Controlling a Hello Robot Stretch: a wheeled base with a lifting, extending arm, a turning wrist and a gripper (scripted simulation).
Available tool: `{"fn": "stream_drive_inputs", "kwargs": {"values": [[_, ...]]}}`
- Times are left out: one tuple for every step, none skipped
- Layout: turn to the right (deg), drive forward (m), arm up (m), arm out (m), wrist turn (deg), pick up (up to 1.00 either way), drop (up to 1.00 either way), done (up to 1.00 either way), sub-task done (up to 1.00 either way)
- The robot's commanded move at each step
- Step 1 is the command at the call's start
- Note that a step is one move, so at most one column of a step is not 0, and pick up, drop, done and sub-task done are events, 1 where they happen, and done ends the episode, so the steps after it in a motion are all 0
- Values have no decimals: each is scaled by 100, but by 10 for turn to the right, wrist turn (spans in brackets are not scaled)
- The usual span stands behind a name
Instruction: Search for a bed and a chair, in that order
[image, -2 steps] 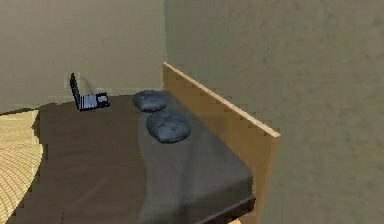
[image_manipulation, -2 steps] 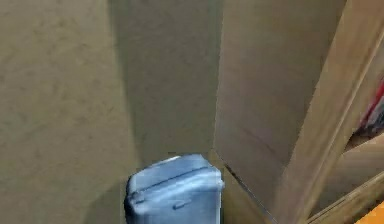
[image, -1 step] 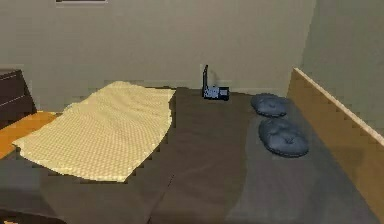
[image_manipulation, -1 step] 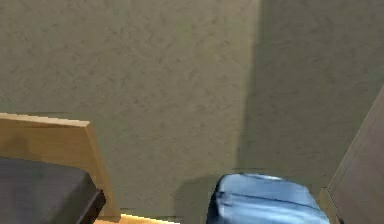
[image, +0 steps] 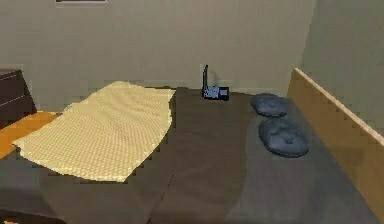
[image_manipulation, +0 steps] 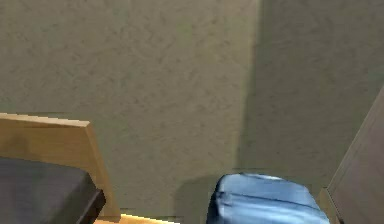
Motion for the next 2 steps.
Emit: {"fn": "stream_drive_inputs", "kwargs": {"values": [[-450,0,0,0,0,0,0,0,0],[-450,0,0,0,0,0,0,0,0]]}}
